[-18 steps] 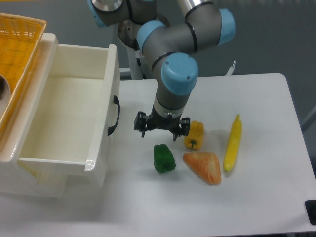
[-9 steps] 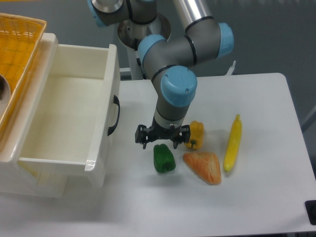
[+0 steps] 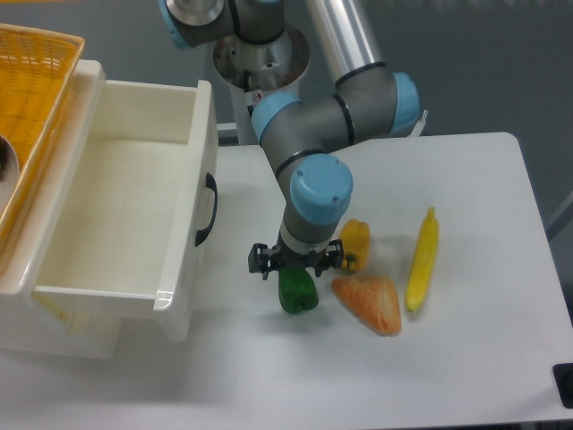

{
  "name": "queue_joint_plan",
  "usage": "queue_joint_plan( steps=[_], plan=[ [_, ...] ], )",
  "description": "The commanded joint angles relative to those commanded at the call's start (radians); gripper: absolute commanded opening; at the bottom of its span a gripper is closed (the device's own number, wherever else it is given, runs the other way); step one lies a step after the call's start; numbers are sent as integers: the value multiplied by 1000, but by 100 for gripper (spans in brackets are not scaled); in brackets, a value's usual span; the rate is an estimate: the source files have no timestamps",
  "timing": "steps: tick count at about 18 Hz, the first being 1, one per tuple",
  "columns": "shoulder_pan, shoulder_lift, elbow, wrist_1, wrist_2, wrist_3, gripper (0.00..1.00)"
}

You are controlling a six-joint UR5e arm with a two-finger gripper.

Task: Pick up the green chilies
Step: 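Move the gripper over the green bell pepper and lower onto it, then close the gripper around the green bell pepper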

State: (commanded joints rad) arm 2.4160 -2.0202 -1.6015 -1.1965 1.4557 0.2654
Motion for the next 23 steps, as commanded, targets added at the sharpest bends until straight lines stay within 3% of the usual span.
queue_joint_plan(
  steps=[10,15,23],
  plan=[
    [2,-17,5,3,3,8,100],
    [2,-49,8,54,6,11,100],
    [2,-55,2,60,8,12,100]
  ],
)
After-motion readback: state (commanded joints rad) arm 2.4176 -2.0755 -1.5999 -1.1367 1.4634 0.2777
